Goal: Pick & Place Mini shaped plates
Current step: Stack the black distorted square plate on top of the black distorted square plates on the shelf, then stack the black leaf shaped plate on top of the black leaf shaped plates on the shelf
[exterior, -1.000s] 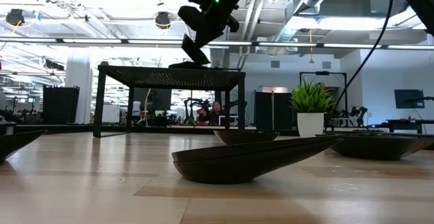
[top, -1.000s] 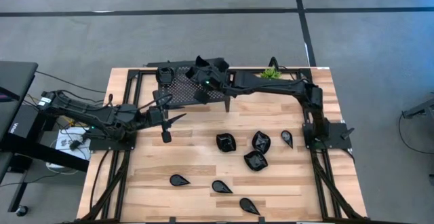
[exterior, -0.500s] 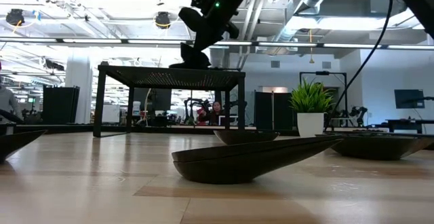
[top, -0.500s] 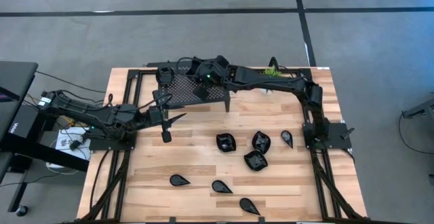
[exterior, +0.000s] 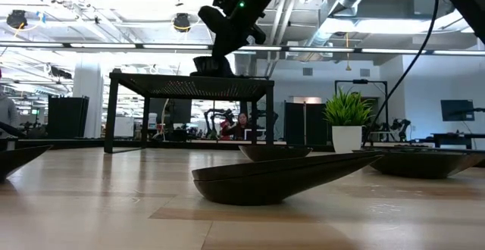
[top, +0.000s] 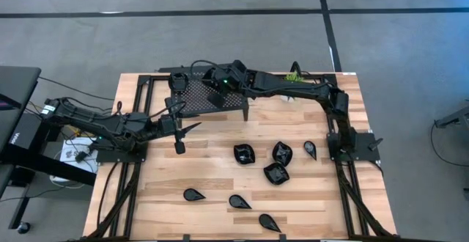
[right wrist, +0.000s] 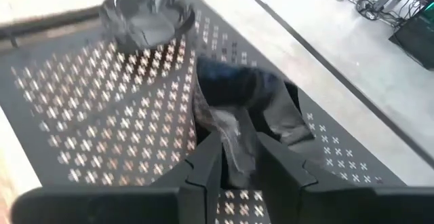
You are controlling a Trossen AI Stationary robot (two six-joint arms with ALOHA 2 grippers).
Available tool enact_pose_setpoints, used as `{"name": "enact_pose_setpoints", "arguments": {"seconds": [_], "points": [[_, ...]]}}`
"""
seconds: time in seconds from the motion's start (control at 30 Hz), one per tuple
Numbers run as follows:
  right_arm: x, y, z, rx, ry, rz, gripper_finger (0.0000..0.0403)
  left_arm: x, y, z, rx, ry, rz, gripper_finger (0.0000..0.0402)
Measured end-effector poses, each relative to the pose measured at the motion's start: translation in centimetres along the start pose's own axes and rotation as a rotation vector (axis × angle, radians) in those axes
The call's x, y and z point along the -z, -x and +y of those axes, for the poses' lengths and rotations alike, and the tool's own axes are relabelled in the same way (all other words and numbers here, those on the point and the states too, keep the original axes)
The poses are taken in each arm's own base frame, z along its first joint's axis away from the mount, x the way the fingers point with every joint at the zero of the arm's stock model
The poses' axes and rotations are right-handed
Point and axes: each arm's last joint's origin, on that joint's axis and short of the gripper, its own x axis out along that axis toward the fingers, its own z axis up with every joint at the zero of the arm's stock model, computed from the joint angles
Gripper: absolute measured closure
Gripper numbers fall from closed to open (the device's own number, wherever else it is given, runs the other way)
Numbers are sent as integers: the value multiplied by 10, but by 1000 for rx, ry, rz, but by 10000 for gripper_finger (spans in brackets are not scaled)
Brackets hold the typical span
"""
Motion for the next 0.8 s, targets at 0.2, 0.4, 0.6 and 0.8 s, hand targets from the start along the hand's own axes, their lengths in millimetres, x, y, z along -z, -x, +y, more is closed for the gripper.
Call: {"name": "enact_pose_setpoints", "arguments": {"seconds": [0.2,0.4,0.6,0.8], "points": [[-4,0,0,-4,-50,-40,320,0,0,0,0,0,0,291],[-4,0,0,-2,-10,-36,321,0,0,0,0,0,0,291],[-3,1,3,-8,81,-39,321,0,0,0,0,0,0,291],[-17,23,13,-33,199,-62,322,0,0,0,-1,1,0,291]]}}
